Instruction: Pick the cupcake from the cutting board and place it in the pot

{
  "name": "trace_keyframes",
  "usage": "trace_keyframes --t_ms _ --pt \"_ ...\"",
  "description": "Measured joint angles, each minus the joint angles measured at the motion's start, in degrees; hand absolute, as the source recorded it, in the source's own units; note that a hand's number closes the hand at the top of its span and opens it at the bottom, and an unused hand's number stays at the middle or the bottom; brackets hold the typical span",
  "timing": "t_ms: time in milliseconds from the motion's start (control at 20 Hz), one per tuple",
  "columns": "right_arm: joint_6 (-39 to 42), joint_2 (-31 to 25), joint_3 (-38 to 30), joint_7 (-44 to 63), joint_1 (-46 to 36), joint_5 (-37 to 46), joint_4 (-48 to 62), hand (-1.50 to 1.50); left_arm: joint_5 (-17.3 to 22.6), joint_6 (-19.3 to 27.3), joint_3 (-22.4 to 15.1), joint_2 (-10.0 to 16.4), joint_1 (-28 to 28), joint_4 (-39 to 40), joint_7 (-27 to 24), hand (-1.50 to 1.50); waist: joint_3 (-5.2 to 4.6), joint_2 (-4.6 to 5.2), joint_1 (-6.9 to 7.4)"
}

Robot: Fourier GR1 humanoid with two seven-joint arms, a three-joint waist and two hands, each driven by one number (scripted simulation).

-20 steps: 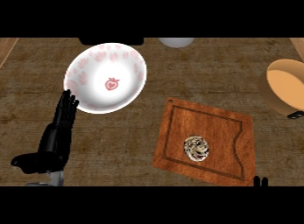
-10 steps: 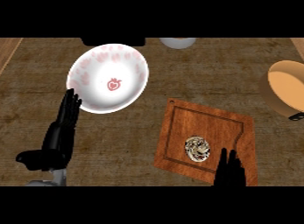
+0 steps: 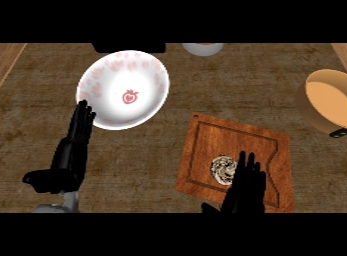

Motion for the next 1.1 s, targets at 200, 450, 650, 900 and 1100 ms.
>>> trace_keyframes --t_ms 200,450,650,900,1100 --pt "-1.7 0.1 -1.4 -0.9 -0.2 -1.6 1.0 -1.50 0.0 -0.4 0.5 0.2 0.3 -0.2 0.2 0.00 -0.13 -0.28 -0.17" --pt "-1.9 -0.1 -0.9 0.1 -2.1 0.5 2.6 1.50 -0.2 -0.8 0.4 0.3 1.4 -2.2 1.4 0.00 -0.29 -0.51 -0.18" --pt "-2.4 0.0 -2.7 -0.3 -5.2 3.7 5.1 1.50 -0.9 -0.3 0.2 -0.3 1.5 -2.3 1.5 0.00 -0.33 -0.60 -0.21" --pt "-2.2 0.4 -2.5 -0.4 -5.8 7.0 5.5 1.50 -0.5 -1.4 1.3 -0.2 0.7 -1.2 1.1 0.00 -0.18 -0.47 -0.31" --pt "-1.3 0.4 -2.7 0.1 -7.9 8.3 5.6 1.50 -0.6 -1.8 1.6 -0.7 0.9 -0.1 -0.2 0.00 -0.13 -0.39 -0.23"
